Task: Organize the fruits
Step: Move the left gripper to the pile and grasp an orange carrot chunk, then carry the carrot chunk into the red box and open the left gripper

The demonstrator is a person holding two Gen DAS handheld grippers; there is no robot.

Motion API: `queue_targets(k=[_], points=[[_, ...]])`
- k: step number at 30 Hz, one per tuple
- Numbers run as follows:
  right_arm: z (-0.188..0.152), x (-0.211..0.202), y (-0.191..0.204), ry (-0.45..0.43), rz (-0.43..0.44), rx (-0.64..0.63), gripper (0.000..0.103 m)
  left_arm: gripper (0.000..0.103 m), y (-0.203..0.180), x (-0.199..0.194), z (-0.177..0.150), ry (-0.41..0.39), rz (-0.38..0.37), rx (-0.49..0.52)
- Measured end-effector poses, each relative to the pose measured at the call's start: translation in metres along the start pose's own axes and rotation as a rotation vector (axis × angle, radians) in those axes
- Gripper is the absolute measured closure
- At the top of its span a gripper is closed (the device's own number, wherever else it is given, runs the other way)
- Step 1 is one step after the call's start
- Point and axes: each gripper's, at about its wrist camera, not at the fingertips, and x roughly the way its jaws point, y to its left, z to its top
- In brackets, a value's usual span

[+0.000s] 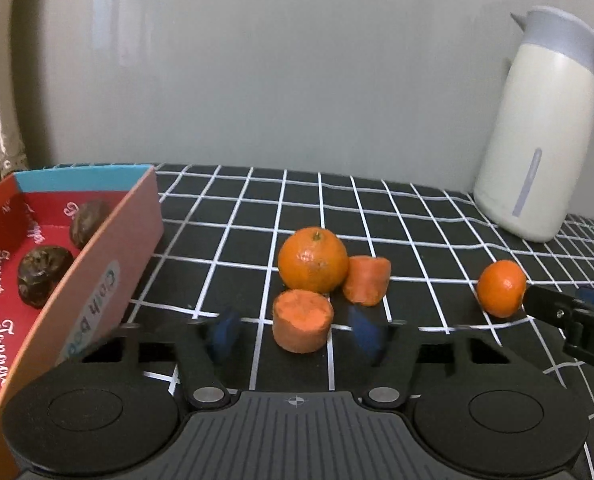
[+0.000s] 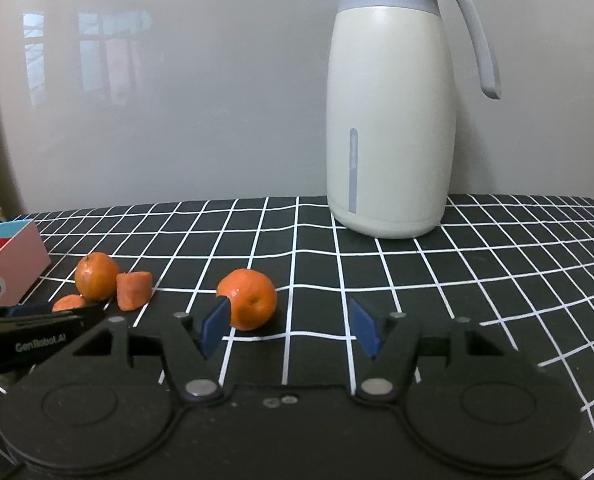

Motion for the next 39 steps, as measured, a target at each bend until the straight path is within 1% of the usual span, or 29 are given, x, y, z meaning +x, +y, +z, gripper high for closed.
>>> queue_targets(k=[1,2,6,11,21,29,34,39], points=[[0.0,-0.001,-0.002,0.001,-0.001,0.0,0.039,0.07,-0.001,0.0,-0.001,0.0,-0.003,0.007],[0.0,-0.002,-0.004,0.002,-0.002,0.001,0.038,0.072,-0.002,-0.001,-0.001,-0.003,-0.003,0.014],[0.0,-0.004,-0.01,0.0,-0.01,0.006,0.037,0.072,0.0,-0.004,-0.001,-0.024,-0.009,0.003],[-0.001,-0.008,-0.005,0.002,-0.003,-0.007,0.037,0.072,-0.002,-0.014,-0.005,-0.034,-0.005,0.038],[-0.01,-0.031,0.013,0.001,0.028,-0.007,0.037,0.072,0.004,-0.065,-0.013,-0.083,-0.022,0.06],[-0.018,-0.05,0.033,-0.008,0.047,-0.043,0.037,0.072,0.026,-0.108,-0.015,-0.137,-0.008,0.054],[-0.022,-0.054,0.038,0.0,0.043,-0.04,0.037,0.072,0.043,-0.124,-0.015,-0.149,0.006,0.049],[-0.027,-0.058,0.051,0.003,0.06,-0.049,0.037,0.072,0.062,-0.135,-0.016,-0.162,0.033,0.029]])
